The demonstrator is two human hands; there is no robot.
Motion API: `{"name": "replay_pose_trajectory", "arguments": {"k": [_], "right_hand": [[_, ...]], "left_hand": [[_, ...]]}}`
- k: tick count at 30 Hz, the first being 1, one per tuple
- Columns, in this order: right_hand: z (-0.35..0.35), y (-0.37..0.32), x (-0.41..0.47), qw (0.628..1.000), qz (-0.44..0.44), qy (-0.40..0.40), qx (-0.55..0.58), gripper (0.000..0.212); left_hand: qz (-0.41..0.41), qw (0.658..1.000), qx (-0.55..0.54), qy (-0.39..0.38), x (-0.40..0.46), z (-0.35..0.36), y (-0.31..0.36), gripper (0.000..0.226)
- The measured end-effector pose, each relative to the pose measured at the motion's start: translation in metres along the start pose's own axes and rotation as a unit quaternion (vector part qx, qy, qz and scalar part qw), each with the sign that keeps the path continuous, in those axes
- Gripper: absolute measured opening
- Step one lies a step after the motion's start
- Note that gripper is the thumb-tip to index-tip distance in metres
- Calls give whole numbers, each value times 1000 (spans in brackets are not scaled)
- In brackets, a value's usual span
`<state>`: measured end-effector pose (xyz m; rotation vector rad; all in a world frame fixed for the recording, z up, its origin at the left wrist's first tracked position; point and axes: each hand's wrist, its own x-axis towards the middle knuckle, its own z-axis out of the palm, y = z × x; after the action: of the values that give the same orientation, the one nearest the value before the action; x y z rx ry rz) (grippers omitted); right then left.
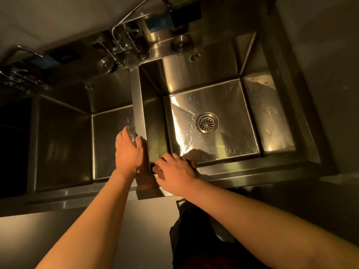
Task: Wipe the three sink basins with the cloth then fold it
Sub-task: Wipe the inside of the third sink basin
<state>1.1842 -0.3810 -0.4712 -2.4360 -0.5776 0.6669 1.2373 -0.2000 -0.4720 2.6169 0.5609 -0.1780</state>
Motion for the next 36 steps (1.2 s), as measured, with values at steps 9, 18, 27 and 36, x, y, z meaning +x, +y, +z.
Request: {"name": "replay_pose_trajectory", "arguments": {"k": [9,18,27,36], "right_hand": [[0,2,14,952,129,95,261,48],[10,2,91,694,324,148,626,12],[32,-16,143,672,314,117,660,56],[-19,18,223,792,177,180,556,63]], "left_hand": [[-70,996,-50,-35,70,14,36,47],[-50,996,-58,40,102,35,43,36],[-39,994,-90,47,104,37,36,26],[-54,991,-119,15,103,38,35,20]]}}
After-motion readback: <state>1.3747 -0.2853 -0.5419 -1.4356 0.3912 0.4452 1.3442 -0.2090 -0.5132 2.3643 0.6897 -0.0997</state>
